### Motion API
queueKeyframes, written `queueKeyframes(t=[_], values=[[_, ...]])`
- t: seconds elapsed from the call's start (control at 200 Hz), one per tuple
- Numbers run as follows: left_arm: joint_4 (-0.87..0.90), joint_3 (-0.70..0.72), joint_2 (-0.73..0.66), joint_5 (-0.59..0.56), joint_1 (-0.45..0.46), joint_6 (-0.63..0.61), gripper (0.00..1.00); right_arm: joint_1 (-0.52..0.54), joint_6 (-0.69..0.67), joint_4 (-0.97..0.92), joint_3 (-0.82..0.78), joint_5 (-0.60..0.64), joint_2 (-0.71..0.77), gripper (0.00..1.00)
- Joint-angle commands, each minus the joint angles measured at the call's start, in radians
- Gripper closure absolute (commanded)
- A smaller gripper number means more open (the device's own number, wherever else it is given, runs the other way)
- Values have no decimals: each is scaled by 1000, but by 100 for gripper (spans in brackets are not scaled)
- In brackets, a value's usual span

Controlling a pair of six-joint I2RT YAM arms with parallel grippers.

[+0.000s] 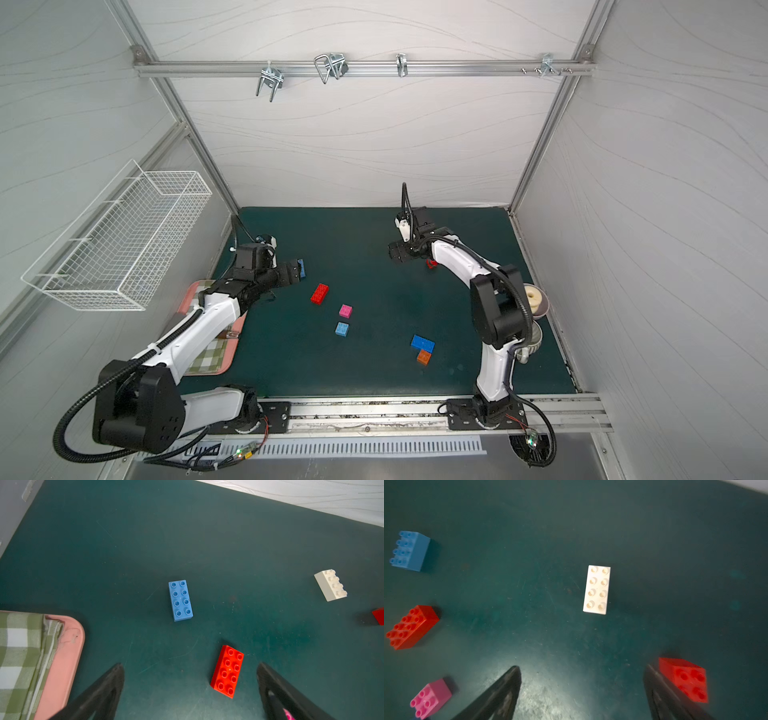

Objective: Assemble a carrot with lego
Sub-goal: Move the lego brick at the center of the board.

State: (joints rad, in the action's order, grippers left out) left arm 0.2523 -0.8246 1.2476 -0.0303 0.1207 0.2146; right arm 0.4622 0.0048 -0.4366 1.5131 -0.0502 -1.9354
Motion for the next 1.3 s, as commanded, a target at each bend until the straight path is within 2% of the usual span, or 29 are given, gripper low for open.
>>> queueKeyframes(t=[0.0,0.185,0.46,0.56,0.835,1.031,1.211,1.296], values=[[24,-26,-18,37,3,5,1,7,24,-80,98,34,-79,12],[12,-7,-13,51,3,8,1,9,30,-140,243,63,-230,18],[2,2,-7,56,3,8,1,8,20,-185,387,49,-373,25],[2,2,-6,53,3,6,1,8,14,-204,430,38,-411,31],[-1,5,3,52,3,15,1,9,12,-247,489,27,-465,54],[-8,13,10,67,2,31,1,17,-7,-255,438,18,-431,75],[0,13,0,81,7,38,1,62,-32,-221,231,21,-272,81],[5,13,-12,86,12,40,1,101,-31,-216,117,27,-179,81]])
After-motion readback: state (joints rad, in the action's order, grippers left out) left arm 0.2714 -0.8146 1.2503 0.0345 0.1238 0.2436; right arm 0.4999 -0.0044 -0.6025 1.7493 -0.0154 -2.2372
